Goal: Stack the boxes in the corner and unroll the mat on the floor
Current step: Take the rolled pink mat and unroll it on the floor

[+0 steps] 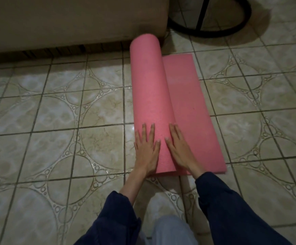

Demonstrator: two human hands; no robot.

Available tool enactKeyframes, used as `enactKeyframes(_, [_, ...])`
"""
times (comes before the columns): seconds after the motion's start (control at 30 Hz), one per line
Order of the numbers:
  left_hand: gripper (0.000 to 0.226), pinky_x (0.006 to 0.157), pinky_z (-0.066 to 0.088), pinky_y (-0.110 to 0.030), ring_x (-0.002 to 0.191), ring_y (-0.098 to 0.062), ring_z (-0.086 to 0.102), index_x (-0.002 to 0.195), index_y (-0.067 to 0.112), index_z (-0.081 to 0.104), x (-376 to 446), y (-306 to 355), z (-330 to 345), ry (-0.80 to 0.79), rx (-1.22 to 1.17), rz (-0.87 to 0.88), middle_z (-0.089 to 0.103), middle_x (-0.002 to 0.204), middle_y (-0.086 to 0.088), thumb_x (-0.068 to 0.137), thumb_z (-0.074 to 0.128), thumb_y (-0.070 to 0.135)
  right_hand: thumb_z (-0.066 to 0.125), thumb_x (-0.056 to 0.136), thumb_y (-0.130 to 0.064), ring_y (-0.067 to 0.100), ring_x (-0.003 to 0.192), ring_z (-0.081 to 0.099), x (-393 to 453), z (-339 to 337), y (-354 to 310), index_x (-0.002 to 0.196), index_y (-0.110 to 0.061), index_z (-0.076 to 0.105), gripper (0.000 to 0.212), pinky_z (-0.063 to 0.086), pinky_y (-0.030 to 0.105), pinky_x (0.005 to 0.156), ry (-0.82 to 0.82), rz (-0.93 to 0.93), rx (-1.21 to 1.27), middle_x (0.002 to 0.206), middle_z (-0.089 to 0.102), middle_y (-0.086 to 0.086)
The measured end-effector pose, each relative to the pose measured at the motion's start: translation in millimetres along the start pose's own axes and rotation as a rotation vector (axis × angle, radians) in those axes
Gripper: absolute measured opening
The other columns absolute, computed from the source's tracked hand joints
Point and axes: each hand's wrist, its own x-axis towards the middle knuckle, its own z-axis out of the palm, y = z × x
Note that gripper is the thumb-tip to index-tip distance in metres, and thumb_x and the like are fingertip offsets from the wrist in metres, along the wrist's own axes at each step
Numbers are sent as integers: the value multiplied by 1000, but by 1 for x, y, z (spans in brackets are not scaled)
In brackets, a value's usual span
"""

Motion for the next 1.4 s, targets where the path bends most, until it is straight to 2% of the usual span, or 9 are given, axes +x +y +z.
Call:
enactKeyframes(0.1, [78,119,2,-55,147,-23,-17,150,34,-3,0,3,-5,-10,-47,-42,-16,159,1,80,2,68,39,95,-46,12,147,-5,1,5,2,150,-30,0,69,4,35,118,9,89,206,160,-7,-2])
enactKeyframes(0.27, [71,118,11,-57,147,-34,2,146,45,-8,1,8,-14,-9,-249,-237,-12,159,-12,92,37,56,52,89,-48,19,144,23,0,0,-7,150,-32,-2,83,22,36,115,-31,198,492,159,12,-4])
enactKeyframes(0.6, [75,113,25,-59,142,-38,21,149,37,-3,-54,3,-13,-54,-275,-217,5,157,-16,92,43,51,62,81,-50,24,138,34,-57,9,-8,149,-34,2,93,30,47,114,-32,224,458,156,24,1])
enactKeyframes(0.77, [72,118,8,-52,148,-30,-2,149,32,-11,-81,-9,-19,-125,-240,-192,-8,160,-11,96,35,48,64,52,-80,28,145,20,-72,17,-10,143,-50,-5,118,23,52,116,-106,281,331,158,15,7])
enactKeyframes(0.87, [62,120,5,-46,148,-27,-6,149,26,-9,-83,-24,-31,-110,-166,-152,-7,161,-8,101,27,38,65,74,-58,34,140,26,-78,29,-26,147,-44,1,98,25,45,115,-105,262,244,150,18,16])
enactKeyframes(1.03, [57,121,2,-41,149,-21,-5,150,26,1,-85,-47,-54,-28,-194,-131,-2,161,-6,101,28,36,60,86,-42,27,125,39,-80,54,-41,145,-36,25,69,32,30,107,46,64,161,125,35,8])
enactKeyframes(1.2, [58,122,3,-42,148,-23,-4,151,28,5,-83,-56,-68,55,-197,-149,-3,160,-10,100,31,36,54,91,-38,21,143,17,-73,89,-67,147,-35,20,66,21,42,117,3,42,303,155,11,3])
enactKeyframes(1.3, [57,121,4,-44,148,-24,-4,150,29,5,-87,-69,-80,73,-176,-186,-5,160,-10,100,31,37,49,96,-29,13,139,22,-68,104,-76,147,-29,24,56,19,42,119,94,-6,314,154,22,-1])
enactKeyframes(1.4, [57,121,5,-47,148,-25,-3,150,31,6,-92,-87,-92,97,-132,-196,-4,160,-9,100,32,38,48,95,-29,18,142,22,-62,115,-86,145,-27,29,53,16,38,118,90,-8,294,154,26,1])
